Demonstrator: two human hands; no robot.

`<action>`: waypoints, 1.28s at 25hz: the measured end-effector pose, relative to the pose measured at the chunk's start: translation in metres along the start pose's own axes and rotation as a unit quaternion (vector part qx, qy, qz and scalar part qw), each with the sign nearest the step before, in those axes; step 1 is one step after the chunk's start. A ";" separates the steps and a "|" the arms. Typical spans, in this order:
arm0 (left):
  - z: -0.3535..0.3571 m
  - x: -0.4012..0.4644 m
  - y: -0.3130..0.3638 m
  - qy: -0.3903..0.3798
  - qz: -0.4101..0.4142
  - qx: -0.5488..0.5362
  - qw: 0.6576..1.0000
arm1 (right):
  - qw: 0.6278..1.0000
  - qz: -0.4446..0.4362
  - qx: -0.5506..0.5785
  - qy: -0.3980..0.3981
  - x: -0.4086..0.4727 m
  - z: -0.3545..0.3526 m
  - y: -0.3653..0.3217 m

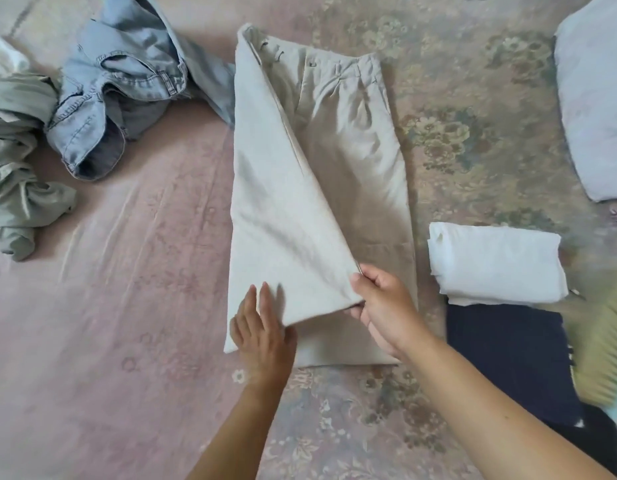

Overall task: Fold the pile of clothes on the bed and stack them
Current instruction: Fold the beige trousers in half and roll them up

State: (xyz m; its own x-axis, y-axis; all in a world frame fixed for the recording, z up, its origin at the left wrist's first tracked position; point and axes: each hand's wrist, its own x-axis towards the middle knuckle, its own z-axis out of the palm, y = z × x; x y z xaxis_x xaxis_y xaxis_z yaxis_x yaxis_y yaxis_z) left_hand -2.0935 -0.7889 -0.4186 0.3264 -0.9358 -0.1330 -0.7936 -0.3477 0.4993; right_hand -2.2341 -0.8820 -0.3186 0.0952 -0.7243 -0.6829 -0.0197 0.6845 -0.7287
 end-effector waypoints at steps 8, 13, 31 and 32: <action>0.051 -0.020 -0.032 0.015 0.142 0.169 0.975 | 0.954 -0.048 -0.274 0.110 0.016 -0.145 0.059; 0.063 -0.037 -0.040 -0.078 0.202 0.190 0.958 | 0.957 0.111 -0.242 0.113 0.029 -0.168 0.119; 0.038 -0.022 -0.014 -0.042 -0.350 -0.325 0.878 | 0.951 0.150 -0.237 0.129 0.029 -0.165 0.130; 0.037 -0.015 -0.017 -0.070 -0.362 -0.323 0.871 | 0.949 0.155 -0.236 0.141 0.028 -0.162 0.129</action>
State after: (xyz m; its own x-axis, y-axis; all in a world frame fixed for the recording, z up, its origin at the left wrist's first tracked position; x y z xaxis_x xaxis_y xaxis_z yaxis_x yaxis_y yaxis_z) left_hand -2.1038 -0.7709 -0.4568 0.5197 -0.4975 -0.6945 0.0643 -0.7878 0.6125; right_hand -2.3954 -0.8277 -0.4401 -0.2562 -0.5328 -0.8065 -0.4528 0.8033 -0.3868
